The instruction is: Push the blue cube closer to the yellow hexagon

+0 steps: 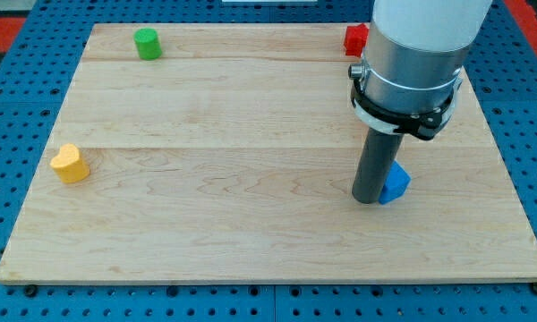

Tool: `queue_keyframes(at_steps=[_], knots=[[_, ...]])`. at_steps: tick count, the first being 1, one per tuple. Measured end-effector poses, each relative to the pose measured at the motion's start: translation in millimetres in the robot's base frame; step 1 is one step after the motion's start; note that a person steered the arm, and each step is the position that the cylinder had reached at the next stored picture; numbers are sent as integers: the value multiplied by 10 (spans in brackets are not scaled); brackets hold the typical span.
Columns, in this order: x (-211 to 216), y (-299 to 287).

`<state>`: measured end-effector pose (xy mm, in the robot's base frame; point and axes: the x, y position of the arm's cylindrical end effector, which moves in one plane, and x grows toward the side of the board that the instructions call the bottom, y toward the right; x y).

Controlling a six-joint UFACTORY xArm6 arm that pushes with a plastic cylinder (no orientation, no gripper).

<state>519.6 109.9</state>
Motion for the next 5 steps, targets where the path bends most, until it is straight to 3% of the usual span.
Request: queue_keyframes(at_steps=[3,5], knots=[[446,335],[11,207]])
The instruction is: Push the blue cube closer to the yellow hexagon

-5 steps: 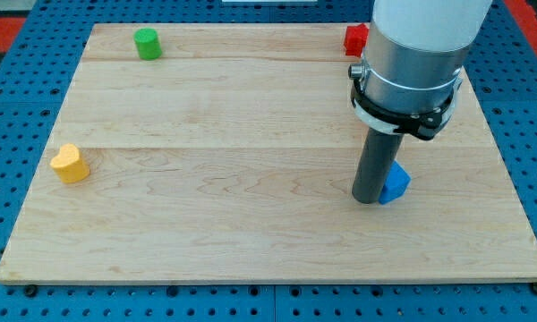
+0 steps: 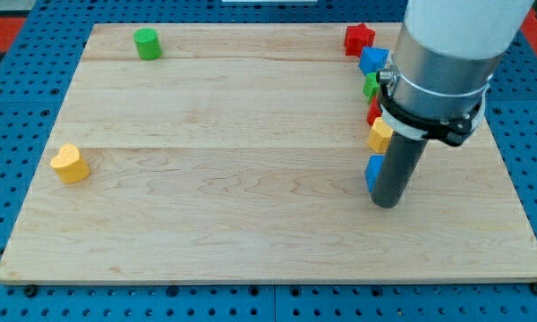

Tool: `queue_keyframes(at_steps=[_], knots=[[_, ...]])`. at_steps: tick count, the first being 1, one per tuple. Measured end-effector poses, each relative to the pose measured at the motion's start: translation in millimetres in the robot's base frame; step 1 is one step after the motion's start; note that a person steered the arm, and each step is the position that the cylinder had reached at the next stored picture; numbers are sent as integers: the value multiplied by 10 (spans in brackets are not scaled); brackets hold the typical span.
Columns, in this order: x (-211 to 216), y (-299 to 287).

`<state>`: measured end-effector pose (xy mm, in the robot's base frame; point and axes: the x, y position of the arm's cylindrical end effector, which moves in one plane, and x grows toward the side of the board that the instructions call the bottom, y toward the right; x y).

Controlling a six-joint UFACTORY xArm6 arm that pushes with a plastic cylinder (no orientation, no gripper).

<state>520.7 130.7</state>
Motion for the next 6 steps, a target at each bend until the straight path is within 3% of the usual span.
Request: queue_keyframes(at_steps=[5,6], knots=[[-114,187],[251,-30]])
